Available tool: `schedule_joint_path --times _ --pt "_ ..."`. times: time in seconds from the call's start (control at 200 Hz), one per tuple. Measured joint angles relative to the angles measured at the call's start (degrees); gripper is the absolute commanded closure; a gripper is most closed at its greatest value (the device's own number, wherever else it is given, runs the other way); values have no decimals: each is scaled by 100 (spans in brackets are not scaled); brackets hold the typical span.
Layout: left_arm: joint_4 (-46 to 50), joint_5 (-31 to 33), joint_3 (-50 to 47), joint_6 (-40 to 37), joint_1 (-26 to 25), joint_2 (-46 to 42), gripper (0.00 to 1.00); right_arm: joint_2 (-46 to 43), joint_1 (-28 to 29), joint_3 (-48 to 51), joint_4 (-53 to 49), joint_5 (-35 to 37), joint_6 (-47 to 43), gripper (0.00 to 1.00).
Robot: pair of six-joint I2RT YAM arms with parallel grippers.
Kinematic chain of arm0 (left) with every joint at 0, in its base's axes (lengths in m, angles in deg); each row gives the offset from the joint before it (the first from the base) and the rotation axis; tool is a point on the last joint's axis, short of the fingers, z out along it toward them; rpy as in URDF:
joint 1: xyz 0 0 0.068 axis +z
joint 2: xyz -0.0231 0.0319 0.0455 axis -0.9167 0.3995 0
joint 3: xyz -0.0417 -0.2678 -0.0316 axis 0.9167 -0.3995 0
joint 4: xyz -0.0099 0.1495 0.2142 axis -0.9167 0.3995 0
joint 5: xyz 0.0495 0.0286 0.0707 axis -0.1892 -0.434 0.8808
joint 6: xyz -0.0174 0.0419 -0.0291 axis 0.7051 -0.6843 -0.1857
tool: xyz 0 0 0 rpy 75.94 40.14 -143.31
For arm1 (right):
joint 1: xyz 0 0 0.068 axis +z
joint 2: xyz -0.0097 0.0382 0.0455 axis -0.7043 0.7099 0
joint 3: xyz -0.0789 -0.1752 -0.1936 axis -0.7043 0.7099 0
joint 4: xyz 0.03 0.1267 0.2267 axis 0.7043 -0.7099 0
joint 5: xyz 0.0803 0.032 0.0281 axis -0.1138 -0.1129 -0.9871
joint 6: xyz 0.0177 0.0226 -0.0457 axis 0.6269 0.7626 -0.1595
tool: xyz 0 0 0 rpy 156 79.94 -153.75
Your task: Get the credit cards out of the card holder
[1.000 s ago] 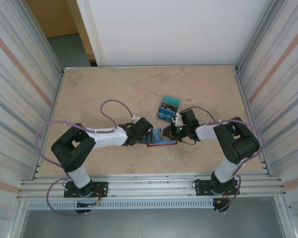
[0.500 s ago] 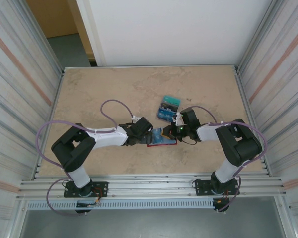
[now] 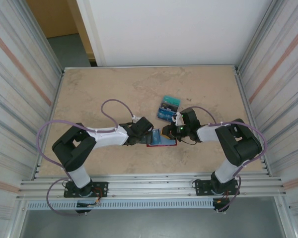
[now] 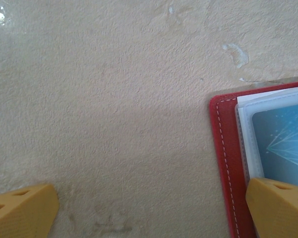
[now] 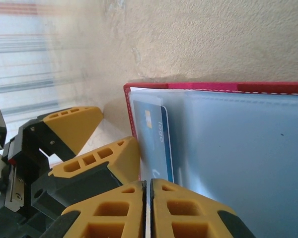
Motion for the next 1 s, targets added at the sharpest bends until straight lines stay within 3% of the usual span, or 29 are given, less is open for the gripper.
schedule_joint_path --times 0.135,0.656,0.892,1.002 --pt "28 0 26 2 0 17 1 37 2 4 4 17 -2 79" --pt "46 -2 39 2 0 28 1 221 197 -197 -455 254 -175 81" --pt "50 -2 44 2 0 33 1 387 240 -229 -271 205 -170 93" --pt "72 -2 63 2 0 48 1 387 229 -227 -267 210 -157 95"
